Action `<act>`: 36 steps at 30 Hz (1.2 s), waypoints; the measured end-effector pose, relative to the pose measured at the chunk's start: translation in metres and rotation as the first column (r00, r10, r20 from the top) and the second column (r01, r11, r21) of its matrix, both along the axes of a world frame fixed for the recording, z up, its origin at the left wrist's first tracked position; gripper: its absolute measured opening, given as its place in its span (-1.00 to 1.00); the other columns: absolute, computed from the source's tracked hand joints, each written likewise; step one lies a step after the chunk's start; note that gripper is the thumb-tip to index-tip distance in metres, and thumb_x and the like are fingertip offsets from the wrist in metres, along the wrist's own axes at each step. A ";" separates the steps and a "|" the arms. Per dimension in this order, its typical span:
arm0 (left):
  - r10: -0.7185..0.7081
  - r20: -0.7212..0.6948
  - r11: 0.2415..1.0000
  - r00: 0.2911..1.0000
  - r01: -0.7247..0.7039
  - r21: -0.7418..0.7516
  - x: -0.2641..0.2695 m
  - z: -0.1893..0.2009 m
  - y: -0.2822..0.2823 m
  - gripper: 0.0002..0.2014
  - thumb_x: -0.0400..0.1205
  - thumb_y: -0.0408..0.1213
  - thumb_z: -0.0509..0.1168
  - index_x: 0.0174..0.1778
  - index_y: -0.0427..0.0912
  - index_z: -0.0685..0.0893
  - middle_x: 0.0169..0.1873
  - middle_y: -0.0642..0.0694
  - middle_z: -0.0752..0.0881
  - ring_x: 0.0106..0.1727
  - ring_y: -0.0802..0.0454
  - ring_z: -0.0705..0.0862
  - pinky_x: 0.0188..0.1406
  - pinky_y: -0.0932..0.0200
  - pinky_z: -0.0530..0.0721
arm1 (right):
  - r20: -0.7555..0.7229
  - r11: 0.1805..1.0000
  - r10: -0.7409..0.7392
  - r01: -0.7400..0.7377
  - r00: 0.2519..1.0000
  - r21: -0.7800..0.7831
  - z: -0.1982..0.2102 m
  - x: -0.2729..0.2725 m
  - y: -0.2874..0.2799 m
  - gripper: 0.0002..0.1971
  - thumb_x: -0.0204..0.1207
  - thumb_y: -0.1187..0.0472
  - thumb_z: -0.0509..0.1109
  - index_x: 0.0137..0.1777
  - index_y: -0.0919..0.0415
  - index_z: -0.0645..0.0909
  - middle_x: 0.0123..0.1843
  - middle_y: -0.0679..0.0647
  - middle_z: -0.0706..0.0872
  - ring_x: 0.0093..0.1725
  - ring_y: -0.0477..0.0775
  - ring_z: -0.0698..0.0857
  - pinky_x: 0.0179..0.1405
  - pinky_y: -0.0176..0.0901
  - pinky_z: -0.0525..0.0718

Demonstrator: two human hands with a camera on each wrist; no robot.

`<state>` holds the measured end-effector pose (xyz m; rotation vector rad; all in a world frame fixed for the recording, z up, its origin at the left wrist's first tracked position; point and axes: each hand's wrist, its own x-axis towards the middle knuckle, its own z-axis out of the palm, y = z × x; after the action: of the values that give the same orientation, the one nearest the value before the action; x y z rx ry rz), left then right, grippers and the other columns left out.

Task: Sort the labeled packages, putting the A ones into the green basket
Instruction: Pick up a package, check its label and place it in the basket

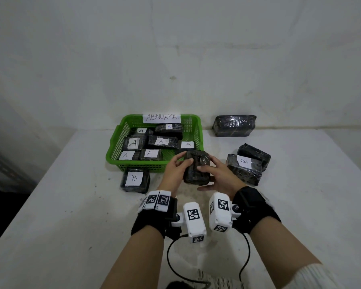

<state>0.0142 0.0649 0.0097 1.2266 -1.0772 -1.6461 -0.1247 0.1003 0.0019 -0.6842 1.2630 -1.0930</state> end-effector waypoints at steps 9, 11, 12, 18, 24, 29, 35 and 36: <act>-0.062 0.092 0.998 0.994 0.062 0.003 0.002 -0.006 -0.002 -0.45 0.57 -0.51 0.29 0.48 -0.08 0.43 0.33 -0.30 0.58 0.34 -0.21 0.57 0.33 -0.14 0.58 | 0.060 0.999 -0.017 0.020 0.998 -0.041 -0.003 0.002 0.000 -0.43 0.49 0.45 0.42 0.46 0.05 0.45 0.18 0.25 0.71 0.13 0.28 0.73 -0.03 0.20 0.77; -0.042 0.082 0.999 0.996 0.043 -0.013 0.003 -0.007 -0.003 -0.46 0.57 -0.50 0.29 0.47 -0.06 0.42 0.33 -0.31 0.57 0.35 -0.22 0.57 0.34 -0.15 0.57 | 0.070 0.998 0.010 -0.006 0.997 -0.060 -0.002 0.003 -0.001 -0.39 0.48 0.50 0.40 0.46 -0.01 0.42 0.15 0.26 0.70 0.10 0.27 0.73 0.07 0.22 0.73; -0.036 0.070 0.999 0.997 0.037 -0.018 0.003 -0.007 -0.004 -0.45 0.57 -0.50 0.30 0.45 -0.02 0.42 0.33 -0.31 0.57 0.34 -0.23 0.58 0.31 -0.15 0.59 | 0.059 0.998 0.010 -0.005 0.998 -0.069 -0.002 0.003 -0.002 -0.36 0.47 0.52 0.40 0.47 0.00 0.40 0.15 0.28 0.70 0.10 0.27 0.73 0.10 0.23 0.70; 0.039 0.171 0.994 0.985 -0.021 -0.107 0.005 -0.014 -0.004 -0.57 0.50 -0.50 0.36 -0.07 0.23 0.48 0.27 -0.27 0.51 0.25 -0.24 0.58 0.13 -0.32 0.67 | -0.040 0.996 -0.013 0.009 0.999 -0.094 0.000 0.002 0.003 -0.61 0.55 0.27 0.42 0.37 0.10 0.52 0.19 0.16 0.70 0.13 0.18 0.70 0.09 0.12 0.70; -0.004 0.054 0.999 0.999 0.001 0.054 0.004 -0.010 0.000 -0.83 0.73 -0.20 0.10 0.14 -0.14 0.53 0.18 -0.20 0.64 0.05 -0.06 0.62 -0.11 0.00 0.65 | -0.039 0.996 0.009 -0.012 0.999 -0.086 0.002 -0.006 0.003 -0.83 0.66 0.23 0.27 0.14 0.05 0.66 0.08 0.14 0.70 0.01 0.11 0.69 -0.06 0.13 0.74; -0.059 -0.002 0.996 0.998 0.059 0.060 0.002 -0.008 0.004 -0.77 0.68 -0.07 0.20 0.15 -0.13 0.48 0.07 -0.15 0.65 -0.03 0.02 0.66 -0.18 0.02 0.71 | -0.074 0.997 0.041 -0.046 0.996 -0.057 0.003 -0.002 0.004 -0.88 0.54 -0.01 0.42 -0.06 -0.02 0.56 0.09 0.10 0.67 0.04 0.10 0.63 -0.23 -0.08 0.68; -0.086 -0.026 0.994 0.996 0.088 0.069 0.001 -0.007 0.008 -0.74 0.62 -0.23 0.30 0.19 -0.12 0.45 0.05 -0.11 0.65 -0.09 0.01 0.69 -0.38 0.11 0.66 | -0.128 0.997 0.038 -0.046 0.991 -0.063 0.005 0.001 0.006 -0.80 0.55 0.13 0.42 -0.14 0.08 0.42 0.01 0.15 0.69 -0.08 0.11 0.69 -0.39 -0.09 0.69; -0.088 -0.021 0.993 0.996 0.089 0.071 0.001 -0.007 0.008 -0.73 0.62 -0.24 0.31 0.20 -0.11 0.45 0.08 -0.13 0.64 -0.08 0.00 0.69 -0.39 0.10 0.67 | -0.152 0.997 0.020 -0.031 0.988 -0.073 0.005 0.002 0.006 -0.81 0.56 0.16 0.40 -0.15 0.10 0.41 -0.04 0.15 0.69 -0.15 0.09 0.69 -0.44 -0.11 0.67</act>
<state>0.0154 0.0730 0.0025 1.2231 -1.0835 -1.7735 -0.1232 0.1060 0.0069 -0.8508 1.3430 -1.0880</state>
